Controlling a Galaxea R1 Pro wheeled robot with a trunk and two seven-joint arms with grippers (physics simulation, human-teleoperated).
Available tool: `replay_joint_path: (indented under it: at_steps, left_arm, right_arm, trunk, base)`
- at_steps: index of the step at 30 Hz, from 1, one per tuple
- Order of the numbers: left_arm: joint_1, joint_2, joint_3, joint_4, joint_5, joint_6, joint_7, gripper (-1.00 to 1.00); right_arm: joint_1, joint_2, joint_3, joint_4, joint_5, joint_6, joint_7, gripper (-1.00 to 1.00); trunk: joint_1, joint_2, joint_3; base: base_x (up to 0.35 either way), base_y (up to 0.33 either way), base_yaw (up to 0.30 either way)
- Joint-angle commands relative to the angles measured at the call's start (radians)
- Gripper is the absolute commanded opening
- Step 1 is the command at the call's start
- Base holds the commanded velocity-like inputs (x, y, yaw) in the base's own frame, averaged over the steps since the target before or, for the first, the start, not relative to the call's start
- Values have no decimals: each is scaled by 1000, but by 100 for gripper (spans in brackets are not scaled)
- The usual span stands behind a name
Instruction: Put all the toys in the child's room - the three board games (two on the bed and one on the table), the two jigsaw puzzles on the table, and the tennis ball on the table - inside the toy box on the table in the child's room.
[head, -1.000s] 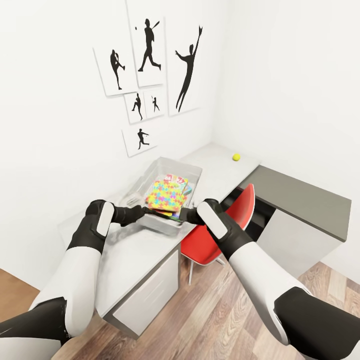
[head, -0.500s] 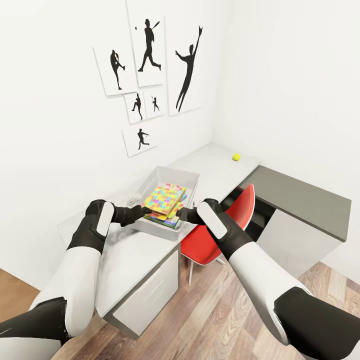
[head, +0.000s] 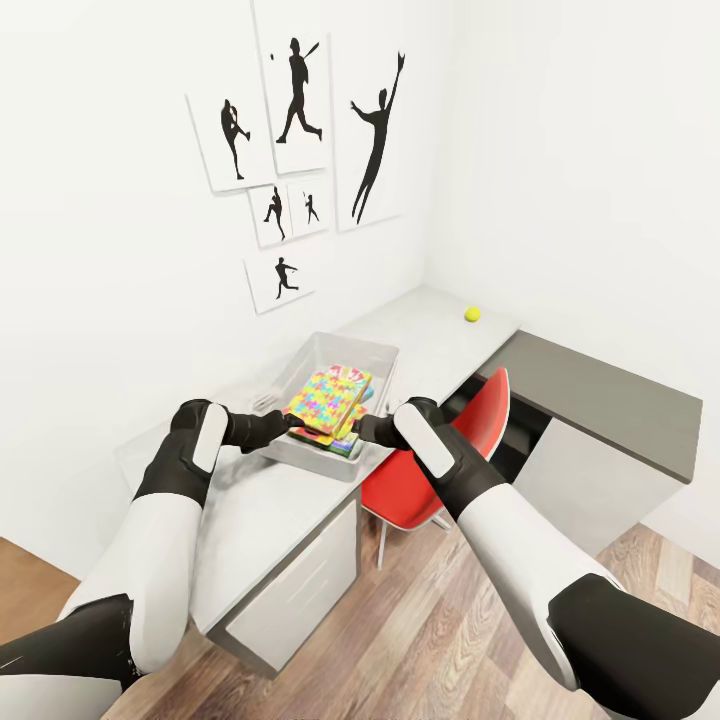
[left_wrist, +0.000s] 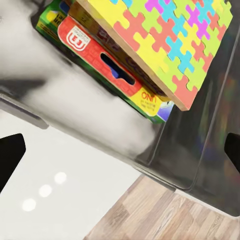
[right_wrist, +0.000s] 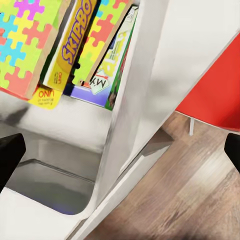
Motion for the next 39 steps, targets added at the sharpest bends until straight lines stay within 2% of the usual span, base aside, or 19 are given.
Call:
replay_joint_path:
  at_steps: [1, 8, 13, 17, 31, 39]
  left_arm:
    - [-1, -1, 5, -1, -5, 5, -6, 100]
    - [-1, 1, 6, -1, -4, 5, -6, 100]
    - [-1, 13, 6, 0, -3, 5, -6, 100]
    - [-1, 28, 6, 0, -3, 5, -6, 100]
    - [-1, 58, 8, -1, -3, 5, -8, 100]
    - [-1, 90, 8, -1, -2, 5, -10, 100]
  right_arm:
    - [-1, 0, 1, -1, -9, 1, -10, 100]
    - [0, 0, 1, -1, -9, 0, -10, 100]
    - [0, 0, 1, -1, -9, 0, -10, 100]
    - [0, 0, 1, -1, -9, 0, -10, 100]
    - [0, 0, 3, -1, -9, 0, -10, 100]
    - [0, 0, 3, -2, -9, 0, -10, 100]
  trunk:
    - [0, -2, -2]
    - [0, -2, -2]
    - [0, -2, 2]
    - [0, -2, 7]
    - [0, -2, 25]
    - [0, -2, 30]
  base:
    - [-60, 0, 0]
    - [-119, 0, -1]
    - [-21, 0, -77]
    - [-5, 0, -132]
    - [-1, 0, -147]
    - [0, 0, -66]
